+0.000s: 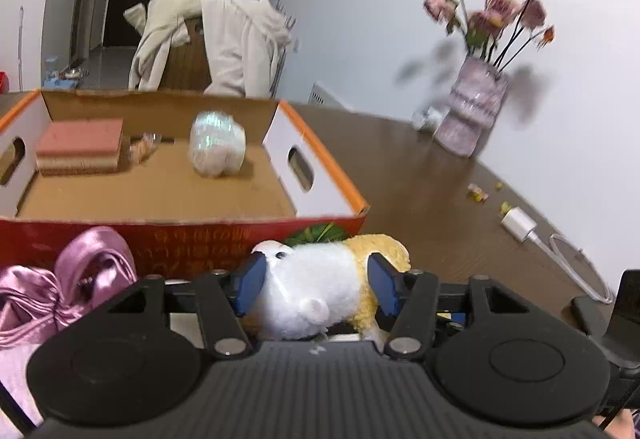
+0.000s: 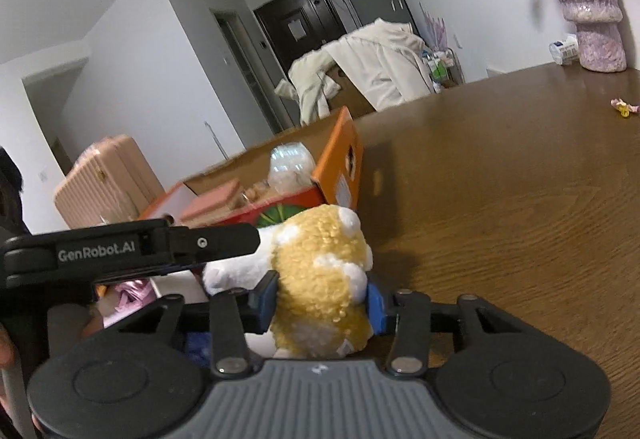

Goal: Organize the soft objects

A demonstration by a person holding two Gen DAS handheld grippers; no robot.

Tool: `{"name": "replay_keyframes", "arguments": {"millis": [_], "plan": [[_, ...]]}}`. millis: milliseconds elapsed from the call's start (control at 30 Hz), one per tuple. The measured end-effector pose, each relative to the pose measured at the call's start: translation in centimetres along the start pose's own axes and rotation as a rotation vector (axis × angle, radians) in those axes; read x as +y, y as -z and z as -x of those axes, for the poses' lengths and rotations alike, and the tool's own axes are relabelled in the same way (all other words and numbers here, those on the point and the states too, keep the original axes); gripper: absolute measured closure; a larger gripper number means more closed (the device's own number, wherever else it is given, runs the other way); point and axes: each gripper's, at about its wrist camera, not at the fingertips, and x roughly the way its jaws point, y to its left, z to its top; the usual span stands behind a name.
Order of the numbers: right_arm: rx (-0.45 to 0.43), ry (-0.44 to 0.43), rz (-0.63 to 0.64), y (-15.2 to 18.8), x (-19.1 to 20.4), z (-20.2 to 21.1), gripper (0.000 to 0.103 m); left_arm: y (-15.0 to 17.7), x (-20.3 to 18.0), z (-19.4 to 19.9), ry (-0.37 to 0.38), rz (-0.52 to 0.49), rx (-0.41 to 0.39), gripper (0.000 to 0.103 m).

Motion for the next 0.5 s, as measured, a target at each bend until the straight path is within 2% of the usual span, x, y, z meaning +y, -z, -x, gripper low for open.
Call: {"name": "replay_keyframes", "arguments": {"millis": [133,267,367,500], "plan": [[-0.070,-0.008,0.029,-0.4,1.8,3.6,0.059,-0.3,-1.1,3.9,0.034,-0.005,-0.054,0.048],[-0.094,-0.038,0.057,0.2,4.3,7.2,0.060,0.9,-2.3,8.5,0.034,-0.005,-0.095,0.048],[-0.087,-0.054,0.086,1.6,6.0,9.3,0.060,2.5,-2.4,11.6,0.032,0.032,-0.109,0.048],[-0.019,-0.077,0.079,4.5,7.3,10.9,0.060,6.3,-1.7,14.6,0.020,0.098,-0.068,0.048]]}}
